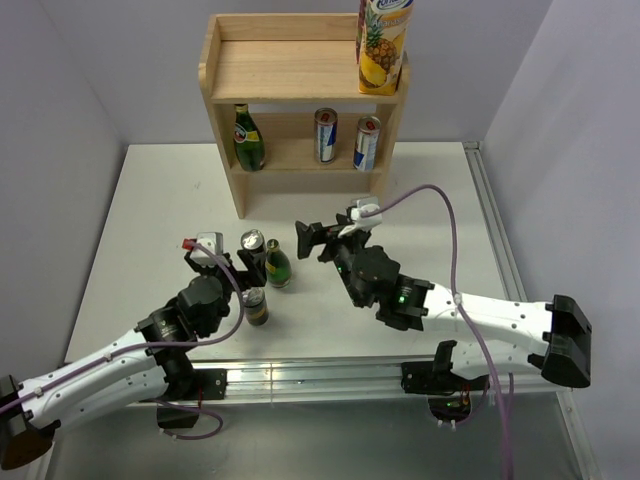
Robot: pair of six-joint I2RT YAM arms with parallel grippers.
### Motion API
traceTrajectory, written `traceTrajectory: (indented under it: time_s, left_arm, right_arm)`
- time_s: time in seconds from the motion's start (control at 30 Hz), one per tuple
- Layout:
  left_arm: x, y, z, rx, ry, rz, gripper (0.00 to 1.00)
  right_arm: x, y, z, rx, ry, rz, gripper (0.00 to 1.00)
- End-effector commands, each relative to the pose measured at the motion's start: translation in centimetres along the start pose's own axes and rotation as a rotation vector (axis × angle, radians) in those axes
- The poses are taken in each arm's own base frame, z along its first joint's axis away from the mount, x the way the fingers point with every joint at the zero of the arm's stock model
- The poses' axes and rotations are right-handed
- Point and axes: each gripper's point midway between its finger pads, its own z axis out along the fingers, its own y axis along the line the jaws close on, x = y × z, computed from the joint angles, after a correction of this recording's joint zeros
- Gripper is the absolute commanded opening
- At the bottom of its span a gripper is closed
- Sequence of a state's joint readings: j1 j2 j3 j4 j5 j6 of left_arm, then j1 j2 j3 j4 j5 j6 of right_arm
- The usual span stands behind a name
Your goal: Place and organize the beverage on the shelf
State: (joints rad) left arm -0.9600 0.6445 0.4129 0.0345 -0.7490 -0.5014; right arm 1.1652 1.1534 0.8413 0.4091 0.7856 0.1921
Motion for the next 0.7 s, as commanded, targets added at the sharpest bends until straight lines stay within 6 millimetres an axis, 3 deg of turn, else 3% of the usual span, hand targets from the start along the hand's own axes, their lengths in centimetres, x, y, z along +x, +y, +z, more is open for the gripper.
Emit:
traceTrajectory:
  time_s: [0.0, 0.17, 0.47, 0.67]
  left_arm:
    - [-2.0, -1.6, -1.1, 0.061, 0.021, -0.044, 0.99]
    - [-1.7, -1.9, -1.9, 0.050, 0.106, -0.065, 0.99]
    - [2.2, -0.4, -3.1, -0.078, 0.224, -0.125, 0.99]
    - [5.0, -1.5, -5.2, -0.081, 0.265, -0.107, 0.99]
  right_arm:
    - [-0.2, -1.6, -1.7, 0.033, -0.005, 0.081, 1.00]
    - [0.9, -3.0, -3.1, 0.045, 0.015, 0.101, 1.00]
    - [1.9, -5.6, -5.4, 0.074, 0.026, 0.145, 1.00]
    - [2.8, -7.0, -6.7, 0.087, 0.040, 0.159, 1.00]
